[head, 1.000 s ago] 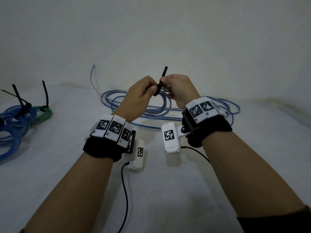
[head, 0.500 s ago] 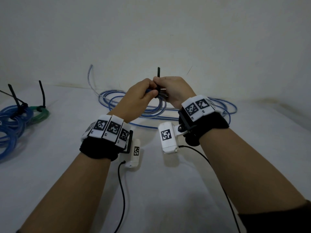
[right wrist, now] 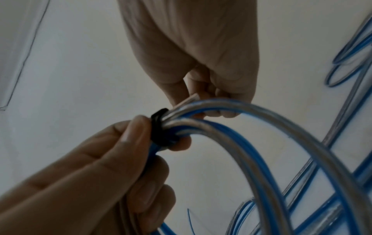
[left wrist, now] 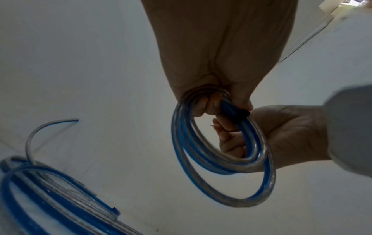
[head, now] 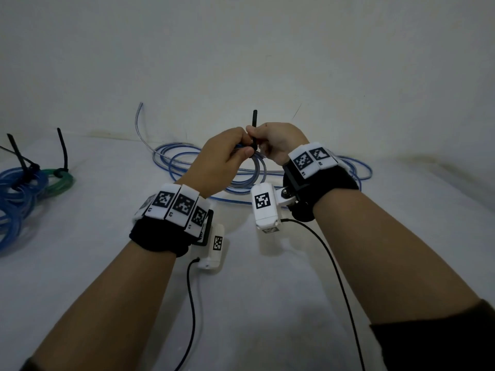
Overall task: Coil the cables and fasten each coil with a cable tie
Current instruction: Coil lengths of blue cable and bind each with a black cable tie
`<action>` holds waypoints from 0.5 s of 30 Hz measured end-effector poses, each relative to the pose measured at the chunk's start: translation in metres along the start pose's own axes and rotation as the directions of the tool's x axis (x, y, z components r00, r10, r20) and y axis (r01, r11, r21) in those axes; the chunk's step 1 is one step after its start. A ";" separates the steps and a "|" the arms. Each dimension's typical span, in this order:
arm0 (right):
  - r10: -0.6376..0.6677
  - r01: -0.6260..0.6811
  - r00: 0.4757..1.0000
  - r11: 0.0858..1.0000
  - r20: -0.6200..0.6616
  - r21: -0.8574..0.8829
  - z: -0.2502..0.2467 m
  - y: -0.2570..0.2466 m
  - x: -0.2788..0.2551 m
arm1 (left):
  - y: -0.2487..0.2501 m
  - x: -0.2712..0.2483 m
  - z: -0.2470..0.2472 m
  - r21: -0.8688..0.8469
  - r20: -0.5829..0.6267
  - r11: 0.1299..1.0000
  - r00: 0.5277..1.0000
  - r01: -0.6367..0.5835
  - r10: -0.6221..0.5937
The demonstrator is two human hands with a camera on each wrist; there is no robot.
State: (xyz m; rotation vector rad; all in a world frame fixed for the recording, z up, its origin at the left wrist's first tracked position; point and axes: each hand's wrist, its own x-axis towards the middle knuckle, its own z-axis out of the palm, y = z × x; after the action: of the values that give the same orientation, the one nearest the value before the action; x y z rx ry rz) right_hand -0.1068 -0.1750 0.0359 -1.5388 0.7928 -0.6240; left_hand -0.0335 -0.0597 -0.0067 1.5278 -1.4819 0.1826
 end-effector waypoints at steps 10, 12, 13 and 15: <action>-0.331 0.302 0.932 0.935 -0.152 -0.185 -0.003 -0.015 -0.048 | 0.021 -0.001 -0.017 0.008 -0.286 0.981 0.940 0.195 -0.185; -0.304 0.299 0.952 0.950 -0.045 -0.085 0.007 -0.014 -0.066 | 0.028 -0.003 -0.028 -0.007 -0.342 0.969 0.910 0.247 -0.234; -0.296 0.297 0.955 0.953 0.021 -0.056 0.014 -0.013 -0.074 | 0.031 -0.005 -0.032 -0.010 -0.355 0.961 0.898 0.275 -0.260; -0.305 0.308 0.948 0.951 0.085 -0.013 0.028 -0.012 -0.088 | 0.041 -0.011 -0.042 -0.056 -0.357 0.943 0.875 0.328 -0.326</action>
State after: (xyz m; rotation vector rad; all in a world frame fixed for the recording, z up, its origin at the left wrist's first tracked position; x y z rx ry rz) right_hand -0.1377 -0.0885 0.0495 -1.7170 0.5036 -0.7743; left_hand -0.0494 -0.0150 0.0288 1.6237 -0.9174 0.2523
